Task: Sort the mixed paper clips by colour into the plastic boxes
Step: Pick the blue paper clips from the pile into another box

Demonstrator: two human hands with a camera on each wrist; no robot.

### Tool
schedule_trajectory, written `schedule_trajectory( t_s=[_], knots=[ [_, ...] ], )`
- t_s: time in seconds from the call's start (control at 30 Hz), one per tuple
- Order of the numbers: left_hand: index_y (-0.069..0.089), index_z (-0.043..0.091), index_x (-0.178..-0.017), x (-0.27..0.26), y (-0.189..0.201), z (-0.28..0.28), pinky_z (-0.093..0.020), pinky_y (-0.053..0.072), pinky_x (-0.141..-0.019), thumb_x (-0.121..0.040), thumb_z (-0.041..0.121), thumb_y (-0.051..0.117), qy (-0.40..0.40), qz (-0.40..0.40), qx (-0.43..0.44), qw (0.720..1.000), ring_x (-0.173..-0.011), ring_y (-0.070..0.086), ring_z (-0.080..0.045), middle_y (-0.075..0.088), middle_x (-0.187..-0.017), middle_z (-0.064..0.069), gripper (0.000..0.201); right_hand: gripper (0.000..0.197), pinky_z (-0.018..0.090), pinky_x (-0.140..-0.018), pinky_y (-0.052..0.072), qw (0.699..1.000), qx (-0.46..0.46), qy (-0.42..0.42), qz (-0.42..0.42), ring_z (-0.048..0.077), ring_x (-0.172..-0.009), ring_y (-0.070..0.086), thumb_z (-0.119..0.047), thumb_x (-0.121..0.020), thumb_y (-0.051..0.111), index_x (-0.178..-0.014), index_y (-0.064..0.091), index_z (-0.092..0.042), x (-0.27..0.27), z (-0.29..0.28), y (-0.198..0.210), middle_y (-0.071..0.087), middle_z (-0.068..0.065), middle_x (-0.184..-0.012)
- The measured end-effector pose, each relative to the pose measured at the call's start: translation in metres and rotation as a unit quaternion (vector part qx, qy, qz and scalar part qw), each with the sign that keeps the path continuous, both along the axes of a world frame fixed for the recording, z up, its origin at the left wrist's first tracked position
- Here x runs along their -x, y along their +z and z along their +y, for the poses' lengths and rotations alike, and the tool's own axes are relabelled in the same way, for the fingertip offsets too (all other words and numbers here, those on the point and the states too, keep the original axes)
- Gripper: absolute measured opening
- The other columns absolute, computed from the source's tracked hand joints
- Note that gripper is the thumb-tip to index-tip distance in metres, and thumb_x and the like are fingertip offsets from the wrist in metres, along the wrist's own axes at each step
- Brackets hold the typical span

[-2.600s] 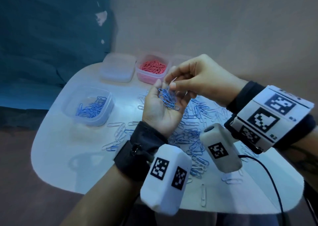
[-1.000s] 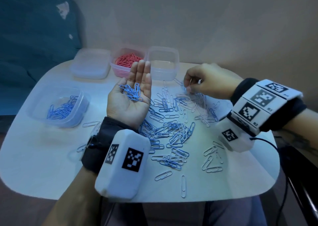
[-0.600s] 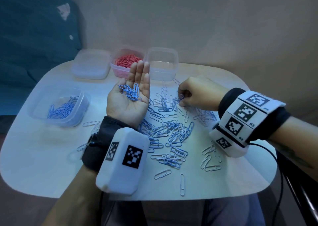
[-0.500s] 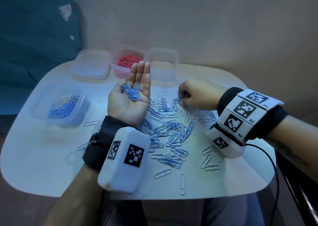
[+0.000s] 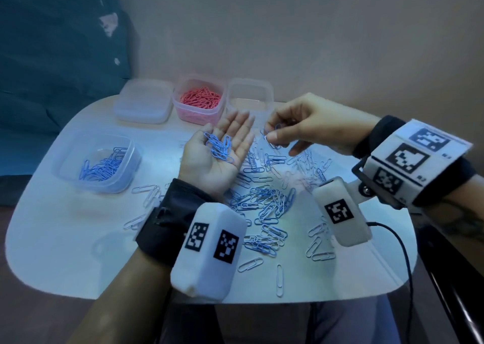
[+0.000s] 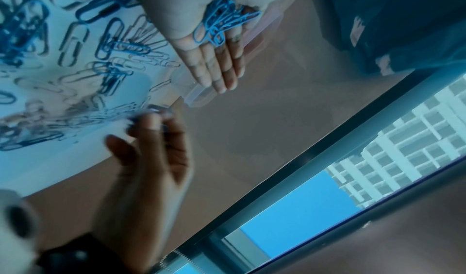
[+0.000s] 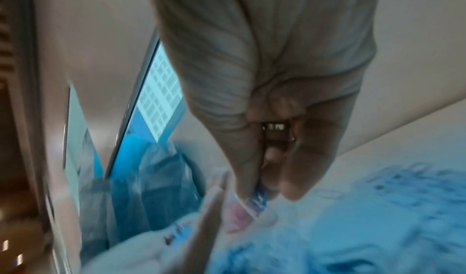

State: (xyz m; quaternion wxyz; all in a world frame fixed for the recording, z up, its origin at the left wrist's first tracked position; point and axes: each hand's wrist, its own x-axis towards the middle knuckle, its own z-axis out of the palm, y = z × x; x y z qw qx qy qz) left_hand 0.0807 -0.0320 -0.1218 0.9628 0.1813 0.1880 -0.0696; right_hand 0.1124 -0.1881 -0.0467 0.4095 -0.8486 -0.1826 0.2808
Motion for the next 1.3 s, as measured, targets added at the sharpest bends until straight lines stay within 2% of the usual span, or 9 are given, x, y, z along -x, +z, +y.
schedule_trajectory(
  t_s=[0.17,0.37,0.47,0.57,0.67,0.9,1.0,1.1,1.3],
  knots=[
    [0.059,0.004,-0.095,0.008,0.003,-0.016,-0.033,0.057,-0.067,-0.099,0.028,0.023,-0.105,-0.023,-0.011,0.994,-0.078,0.066,-0.024,0.068,-0.086,-0.014,0.043,0.007,0.019,-0.050,0.054,0.994,-0.084,0.020,0.061,0.007,-0.044,0.060,0.001,-0.089,0.053,-0.085,0.058,-0.004,0.005,0.023,0.006,0.055,0.006,-0.067],
    [0.059,0.007,-0.090,0.008,0.008,-0.019,-0.029,0.051,-0.066,-0.079,0.021,0.041,-0.076,-0.057,0.009,0.995,-0.076,0.062,-0.016,0.061,-0.088,-0.005,0.026,0.023,0.022,-0.052,0.055,0.998,-0.013,0.040,-0.040,0.010,-0.048,0.059,0.005,-0.082,0.062,-0.104,0.060,-0.001,0.006,0.037,0.000,0.057,0.002,-0.068],
    [0.063,0.000,-0.097,0.010,0.011,-0.016,-0.033,0.058,-0.061,-0.076,0.021,0.039,-0.066,-0.061,0.044,0.995,-0.072,0.071,-0.023,0.070,-0.087,-0.015,0.038,0.021,0.012,-0.052,0.051,0.984,-0.017,-0.027,-0.177,-0.001,-0.046,0.054,0.001,-0.075,0.070,-0.095,0.062,-0.004,0.009,0.037,-0.001,0.051,-0.007,-0.076],
    [0.059,0.004,-0.095,0.011,0.013,-0.014,-0.018,0.055,-0.059,-0.072,0.020,0.042,-0.064,-0.025,0.060,0.996,-0.068,0.069,-0.017,0.068,-0.085,-0.008,0.033,0.013,0.010,-0.058,0.038,0.959,0.077,0.015,-0.272,0.001,-0.055,0.048,-0.018,-0.075,0.073,-0.075,0.061,-0.012,0.021,0.039,-0.002,0.050,-0.008,-0.068],
    [0.055,0.003,-0.099,0.011,0.012,-0.012,-0.014,0.037,-0.099,-0.073,0.017,0.045,-0.067,0.006,0.072,0.995,-0.096,0.057,-0.011,0.056,-0.101,-0.003,0.031,0.019,0.026,-0.070,0.040,0.951,0.150,0.058,-0.264,0.013,-0.073,0.047,-0.023,-0.080,0.066,-0.068,0.052,-0.019,0.030,0.047,-0.010,0.049,-0.004,-0.071],
    [0.055,0.005,-0.084,0.012,0.012,-0.016,-0.022,0.055,-0.053,-0.072,0.016,0.042,-0.036,-0.025,0.089,0.995,-0.059,0.069,-0.021,0.067,-0.075,-0.011,0.021,0.006,0.016,-0.058,0.043,0.971,0.088,0.009,-0.224,0.010,-0.066,0.058,-0.013,-0.080,0.067,-0.077,0.068,-0.008,0.026,0.040,0.000,0.065,0.004,-0.070],
    [0.066,0.000,-0.073,0.012,0.013,-0.015,-0.040,0.057,-0.061,-0.071,0.013,0.042,-0.017,-0.035,0.089,0.995,-0.065,0.070,-0.029,0.070,-0.076,-0.018,0.027,0.010,0.009,-0.040,0.033,0.991,-0.043,-0.056,-0.112,-0.001,-0.044,0.047,-0.010,-0.082,0.066,-0.072,0.063,-0.009,0.023,0.030,0.004,0.056,0.000,-0.059],
    [0.070,-0.003,-0.071,0.008,0.010,-0.009,-0.038,0.057,-0.067,-0.073,0.013,0.041,0.000,-0.024,0.062,0.998,-0.073,0.071,-0.028,0.070,-0.082,-0.016,0.034,0.016,0.010,-0.039,0.031,0.976,-0.126,-0.157,-0.082,-0.001,-0.042,0.042,-0.011,-0.086,0.061,-0.071,0.055,-0.012,0.014,0.011,0.000,0.047,-0.003,-0.059],
    [0.068,-0.009,-0.078,0.005,0.007,0.004,-0.031,0.057,-0.066,-0.079,0.011,0.036,0.014,-0.024,0.083,0.996,-0.073,0.071,-0.028,0.070,-0.082,-0.015,0.038,0.015,0.029,-0.073,0.044,0.946,0.229,-0.045,-0.223,0.014,-0.071,0.052,-0.028,-0.083,0.066,-0.090,0.066,-0.015,-0.006,-0.030,-0.024,0.054,-0.006,-0.077]
  ],
)
